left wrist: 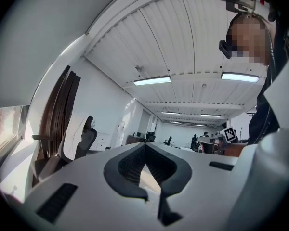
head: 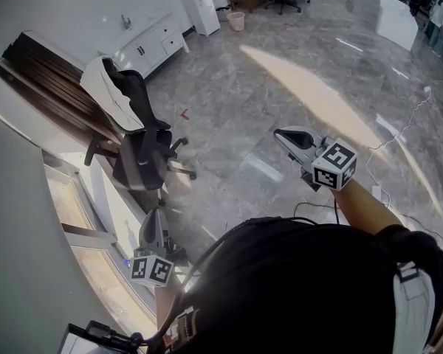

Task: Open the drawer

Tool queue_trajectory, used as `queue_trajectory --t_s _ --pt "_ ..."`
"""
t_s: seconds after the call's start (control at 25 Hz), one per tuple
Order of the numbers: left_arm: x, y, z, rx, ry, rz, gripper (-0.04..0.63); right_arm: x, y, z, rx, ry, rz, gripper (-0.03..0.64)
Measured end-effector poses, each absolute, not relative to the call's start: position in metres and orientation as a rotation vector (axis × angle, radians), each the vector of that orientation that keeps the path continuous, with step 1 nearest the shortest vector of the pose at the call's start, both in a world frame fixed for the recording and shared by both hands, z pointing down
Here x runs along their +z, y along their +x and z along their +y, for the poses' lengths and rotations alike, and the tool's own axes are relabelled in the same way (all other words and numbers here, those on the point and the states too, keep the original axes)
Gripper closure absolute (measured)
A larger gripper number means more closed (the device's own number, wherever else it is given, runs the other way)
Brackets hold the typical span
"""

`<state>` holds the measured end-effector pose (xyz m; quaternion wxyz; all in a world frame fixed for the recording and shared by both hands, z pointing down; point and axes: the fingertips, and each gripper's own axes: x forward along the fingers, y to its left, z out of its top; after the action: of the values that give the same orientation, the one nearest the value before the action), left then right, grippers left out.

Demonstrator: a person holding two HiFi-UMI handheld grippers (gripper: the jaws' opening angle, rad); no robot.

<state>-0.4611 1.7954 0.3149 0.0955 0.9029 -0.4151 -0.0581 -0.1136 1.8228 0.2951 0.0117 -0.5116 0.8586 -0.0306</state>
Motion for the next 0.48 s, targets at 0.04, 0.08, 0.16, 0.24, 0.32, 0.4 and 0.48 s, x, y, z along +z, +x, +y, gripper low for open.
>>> queue_trajectory --t_s 0.04,0.08,0.16,0.24,0.32,0.4,0.48 --pt "0.315 -0.453 1.794 -0.171 2.679 -1.227 0.604 0.295 -0.107 1.822 -0.092 -1.593 2.677 0.623" --pt "0.316 -0.444 1.793 -0.17 2.682 -1.223 0.604 0.295 -0.1 1.822 -0.09 -1.591 2.678 0.623" --pt "0.316 -0.427 1.792 -0.166 2.686 -1.214 0.604 0.297 -0.087 1.822 -0.09 -1.584 2.682 0.623" --pt "0.318 -0.406 1.792 -0.161 2.689 -1.206 0.604 0.3 -0.069 1.825 -0.094 -1.58 2.687 0.623" --pt "0.32 -0.382 1.792 -0.153 2.692 -1.195 0.604 0.304 -0.048 1.828 -0.1 -1.58 2.689 0.623" --pt "0.323 -0.358 1.792 -0.143 2.694 -1.176 0.604 0.308 -0.027 1.83 -0.114 -1.581 2.689 0.623" --pt "0.329 -0.335 1.792 -0.132 2.685 -1.148 0.604 0.314 -0.01 1.831 -0.133 -1.581 2.691 0.623"
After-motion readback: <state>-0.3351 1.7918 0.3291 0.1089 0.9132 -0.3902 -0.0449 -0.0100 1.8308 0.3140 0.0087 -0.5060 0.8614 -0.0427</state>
